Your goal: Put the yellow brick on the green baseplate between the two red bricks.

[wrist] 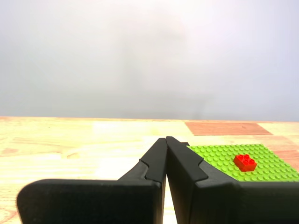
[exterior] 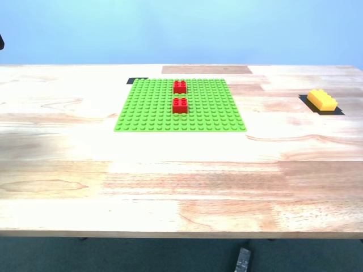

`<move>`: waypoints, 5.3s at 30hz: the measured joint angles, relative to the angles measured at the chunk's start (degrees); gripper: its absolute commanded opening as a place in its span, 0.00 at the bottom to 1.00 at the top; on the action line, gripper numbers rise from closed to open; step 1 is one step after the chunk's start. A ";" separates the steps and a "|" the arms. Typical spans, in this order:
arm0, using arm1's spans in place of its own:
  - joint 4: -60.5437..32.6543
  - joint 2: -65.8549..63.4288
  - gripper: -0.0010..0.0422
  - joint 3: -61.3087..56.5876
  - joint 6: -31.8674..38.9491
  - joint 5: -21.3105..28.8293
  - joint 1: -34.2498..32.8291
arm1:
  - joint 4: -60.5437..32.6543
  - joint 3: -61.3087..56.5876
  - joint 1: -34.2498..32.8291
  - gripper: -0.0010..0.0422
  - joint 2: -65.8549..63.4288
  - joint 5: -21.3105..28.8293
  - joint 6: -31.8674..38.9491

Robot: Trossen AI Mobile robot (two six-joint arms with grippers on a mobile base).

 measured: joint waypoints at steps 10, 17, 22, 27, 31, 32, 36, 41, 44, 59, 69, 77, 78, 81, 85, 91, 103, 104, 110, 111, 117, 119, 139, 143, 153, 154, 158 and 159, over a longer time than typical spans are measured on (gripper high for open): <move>0.02 0.02 0.02 0.00 0.00 -0.02 0.02 | 0.24 0.00 0.00 0.02 0.00 0.00 0.00; 0.00 0.02 0.02 0.00 0.00 0.00 0.00 | 0.31 0.02 0.00 0.02 0.00 0.00 0.00; 0.02 0.02 0.02 0.00 0.00 -0.02 0.00 | 0.31 0.00 0.00 0.02 0.00 0.00 0.00; 0.04 0.02 0.02 0.00 -0.15 0.00 0.02 | 0.31 0.00 0.00 0.02 0.00 0.00 0.00; 2.19 0.02 0.02 -0.02 -0.20 2.16 0.02 | 0.31 0.00 0.00 0.02 0.00 0.00 0.00; 3.06 0.02 0.02 -0.02 -0.33 3.74 0.00 | 0.28 0.02 0.02 0.02 0.00 -0.04 0.00; 4.85 0.11 0.02 0.35 -3.41 7.37 0.02 | 0.07 0.02 0.07 0.02 -0.02 -0.07 0.00; 0.81 4.28 0.02 6.69 -0.76 8.68 0.02 | -7.19 2.71 0.02 0.02 0.17 -1.73 -1.55; -0.13 9.53 0.02 12.00 1.31 10.67 0.00 | -17.79 8.66 0.02 0.02 1.75 -4.09 -4.44; -33.59 38.64 0.02 45.92 21.75 28.30 0.00 | -67.95 41.94 0.02 0.02 14.62 -4.63 -9.88; -50.34 49.05 0.02 57.70 32.22 28.44 -0.22 | -84.04 51.93 0.00 0.02 24.22 -4.59 -11.63; -51.15 52.00 0.02 55.45 33.51 28.46 -0.28 | -87.76 53.72 0.02 0.06 31.04 -4.59 -11.58; -51.34 52.33 0.02 55.12 34.42 28.48 -0.28 | -88.65 53.75 0.02 0.08 31.71 -4.59 -11.63; -52.81 53.35 0.02 54.97 36.15 28.48 -0.33 | -90.49 53.75 0.02 0.19 33.88 -4.57 -11.65; -53.11 54.12 0.02 55.41 36.35 28.44 -1.01 | -92.89 53.72 -0.04 0.40 35.93 -4.59 -11.76; -51.89 53.66 0.02 55.89 36.50 28.46 -1.51 | -93.37 53.46 -0.07 0.70 37.64 -4.70 -10.84; -52.26 53.66 0.02 55.98 37.99 28.52 -2.16 | -89.70 47.82 0.46 0.65 42.38 -4.68 -7.63; -52.28 53.66 0.02 55.91 38.01 28.50 -2.19 | -89.05 47.12 0.46 0.65 42.49 -4.74 -7.45; -52.54 53.55 0.02 55.82 38.01 28.50 -2.19 | -82.93 42.40 0.22 0.65 42.64 -4.72 -7.15; -52.61 53.55 0.02 55.84 38.01 28.50 -2.23 | -82.25 41.59 0.17 0.65 42.62 -4.74 -7.17; -52.65 53.51 0.02 56.26 38.01 28.48 -2.51 | -79.91 38.40 0.04 0.65 44.46 -4.63 -7.23; -52.61 53.42 0.02 56.26 38.01 28.50 -2.56 | -78.77 37.73 0.31 0.65 45.05 -4.61 -7.23; -52.54 52.87 0.02 56.24 38.01 28.48 -2.54 | -70.07 31.08 0.63 0.37 47.12 -3.48 -6.62; -52.33 52.85 0.02 56.13 38.01 28.48 -2.54 | -70.18 31.54 0.61 0.21 46.73 -3.74 -6.93; -52.65 52.76 0.02 55.52 38.01 28.46 -2.51 | -69.40 32.00 1.44 0.05 45.92 -5.25 -8.39; -52.54 52.76 0.02 55.52 38.01 28.46 -2.51 | -69.24 32.00 1.46 0.05 45.40 -5.22 -8.41; -52.19 52.76 0.02 55.47 38.01 28.46 -2.51 | -69.02 32.04 1.46 0.05 40.85 -5.18 -9.73; -52.04 52.76 0.02 55.45 38.01 28.46 -2.51 | -69.02 32.04 1.46 0.05 39.43 -5.14 -10.38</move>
